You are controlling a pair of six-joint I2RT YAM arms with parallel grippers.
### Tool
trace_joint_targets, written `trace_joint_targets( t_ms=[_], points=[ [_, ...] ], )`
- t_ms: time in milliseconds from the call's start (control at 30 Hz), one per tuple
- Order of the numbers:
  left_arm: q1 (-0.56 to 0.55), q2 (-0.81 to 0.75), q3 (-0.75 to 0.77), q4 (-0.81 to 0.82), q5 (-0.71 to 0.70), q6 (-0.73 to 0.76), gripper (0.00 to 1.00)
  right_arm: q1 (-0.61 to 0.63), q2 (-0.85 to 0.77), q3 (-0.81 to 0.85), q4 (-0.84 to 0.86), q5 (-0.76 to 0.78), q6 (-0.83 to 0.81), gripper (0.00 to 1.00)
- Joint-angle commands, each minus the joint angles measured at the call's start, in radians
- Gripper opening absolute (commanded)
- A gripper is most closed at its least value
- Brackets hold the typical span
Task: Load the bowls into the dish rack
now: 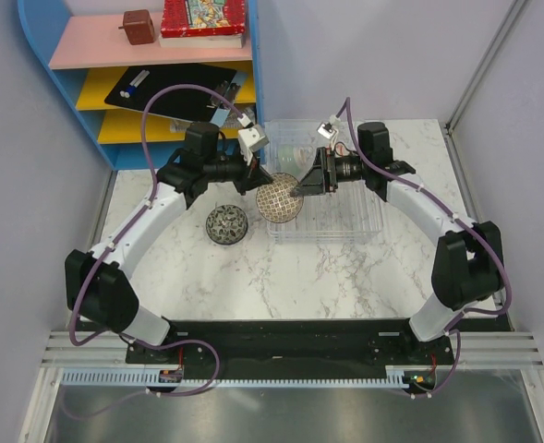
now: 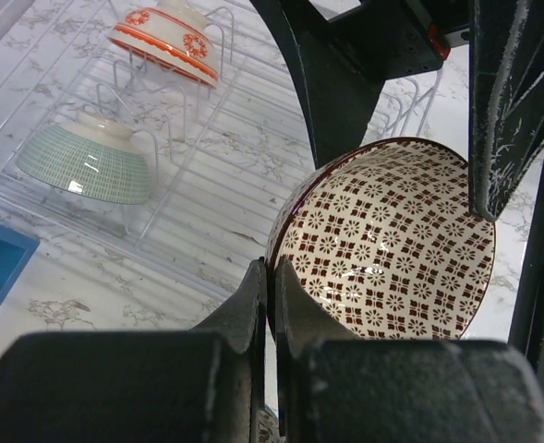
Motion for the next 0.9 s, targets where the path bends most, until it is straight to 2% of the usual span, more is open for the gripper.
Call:
trace_joint_targets(
  t_ms=[0, 333, 500, 667, 867],
  points=[
    [-0.002, -0.013, 0.07, 0.073, -0.001, -0.039, 0.02, -0.002, 0.014, -0.001, 0.063, -0.073, 0.005, 0.98],
    [-0.002, -0.002, 0.079, 0.072, 0.008, -0.043, 0.02, 0.0, 0.041, -0.011, 0.1, -0.157, 0.036, 0.98],
    [-0.007, -0.001, 0.079, 0.07, 0.008, -0.043, 0.02, 0.0, 0.037, -0.011, 0.13, -0.185, 0.063, 0.93],
    [-0.008, 0.004, 0.084, 0.069, 0.009, -0.045, 0.02, 0.006, 0.038, -0.015, 0.146, -0.199, 0.074, 0.77],
    [-0.013, 0.009, 0.084, 0.062, 0.008, -0.043, 0.02, 0.011, 0.037, -0.023, 0.189, -0.19, 0.09, 0.45]
  ],
)
